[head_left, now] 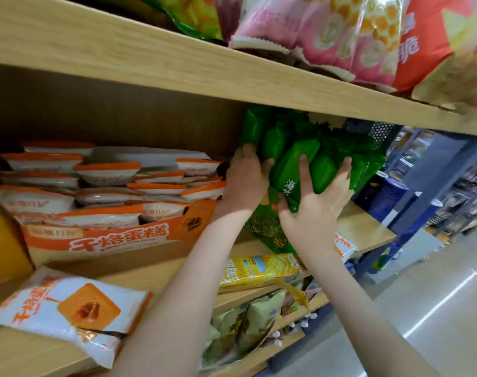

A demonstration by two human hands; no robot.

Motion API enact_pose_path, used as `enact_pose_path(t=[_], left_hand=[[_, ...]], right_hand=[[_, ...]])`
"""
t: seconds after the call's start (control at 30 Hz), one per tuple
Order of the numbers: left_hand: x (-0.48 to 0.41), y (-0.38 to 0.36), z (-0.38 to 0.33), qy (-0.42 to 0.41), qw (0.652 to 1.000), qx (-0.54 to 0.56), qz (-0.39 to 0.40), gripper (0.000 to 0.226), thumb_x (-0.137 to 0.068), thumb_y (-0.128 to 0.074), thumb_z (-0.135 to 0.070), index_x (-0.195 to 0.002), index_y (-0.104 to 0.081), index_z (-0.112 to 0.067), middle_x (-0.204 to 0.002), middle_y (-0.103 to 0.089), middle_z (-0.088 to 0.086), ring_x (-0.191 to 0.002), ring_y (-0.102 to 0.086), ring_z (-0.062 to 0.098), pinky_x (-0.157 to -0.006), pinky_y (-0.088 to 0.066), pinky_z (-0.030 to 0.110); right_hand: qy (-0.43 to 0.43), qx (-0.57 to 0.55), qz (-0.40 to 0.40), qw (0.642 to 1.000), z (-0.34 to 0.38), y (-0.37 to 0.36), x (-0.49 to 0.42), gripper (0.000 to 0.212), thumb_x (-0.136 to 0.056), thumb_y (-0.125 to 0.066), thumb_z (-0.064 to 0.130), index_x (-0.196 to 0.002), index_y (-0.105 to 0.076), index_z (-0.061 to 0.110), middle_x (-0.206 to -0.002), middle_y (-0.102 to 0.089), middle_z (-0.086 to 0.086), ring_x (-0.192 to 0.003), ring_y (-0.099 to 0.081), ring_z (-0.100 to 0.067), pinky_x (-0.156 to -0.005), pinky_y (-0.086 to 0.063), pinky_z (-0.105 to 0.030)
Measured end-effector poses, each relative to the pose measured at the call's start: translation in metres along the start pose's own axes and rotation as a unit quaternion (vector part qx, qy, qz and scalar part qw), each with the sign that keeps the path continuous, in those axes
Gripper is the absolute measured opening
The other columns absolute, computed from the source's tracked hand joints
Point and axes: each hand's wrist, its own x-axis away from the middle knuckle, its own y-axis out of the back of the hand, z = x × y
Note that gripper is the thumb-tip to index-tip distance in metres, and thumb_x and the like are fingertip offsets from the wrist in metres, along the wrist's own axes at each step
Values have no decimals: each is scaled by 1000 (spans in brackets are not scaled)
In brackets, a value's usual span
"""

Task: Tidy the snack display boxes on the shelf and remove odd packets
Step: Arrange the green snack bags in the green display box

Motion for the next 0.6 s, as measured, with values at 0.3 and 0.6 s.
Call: enact_pose_path(t=[0.3,0.6], left_hand=[[-2,-2,-3,22,984,-174,17,53,-93,-59,-34,-136,-42,-8,-134,-44,17,-124,-41,35,-98,-36,43],[2,-3,-11,19,1000,-14,-8,35,-95,-57,-22,-124,-49,-4,-116,-63,16,-108,-60,34,-78,-41,29]], right_hand=[[-2,15,14,1000,-3,4,0,74,-82,-71,39,-147,-37,27,-153,4,-16,-142,-1,-38,-109,-18,-70],[-7,13,27,1000,-5,6,0,96,-69,-80,48,-147,-26,33,-153,3,-15,-141,-3,-37,-108,-21,-70]])
